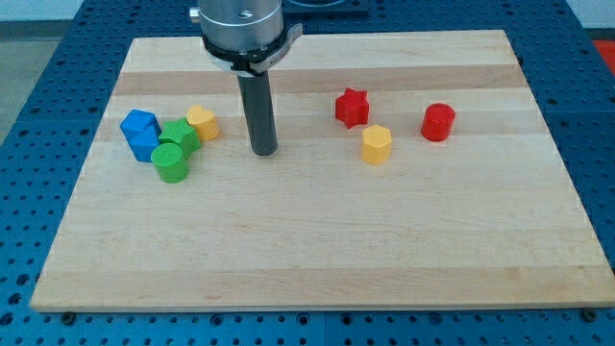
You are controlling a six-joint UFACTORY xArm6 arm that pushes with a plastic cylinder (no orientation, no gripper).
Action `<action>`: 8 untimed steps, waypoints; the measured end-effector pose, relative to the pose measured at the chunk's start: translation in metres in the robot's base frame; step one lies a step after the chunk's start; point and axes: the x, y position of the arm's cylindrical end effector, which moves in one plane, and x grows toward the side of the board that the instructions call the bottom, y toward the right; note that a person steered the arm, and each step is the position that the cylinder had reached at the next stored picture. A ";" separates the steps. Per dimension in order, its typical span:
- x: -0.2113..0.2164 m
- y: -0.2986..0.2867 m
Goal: Move the arm towards the bottom side of the board
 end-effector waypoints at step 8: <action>-0.040 0.007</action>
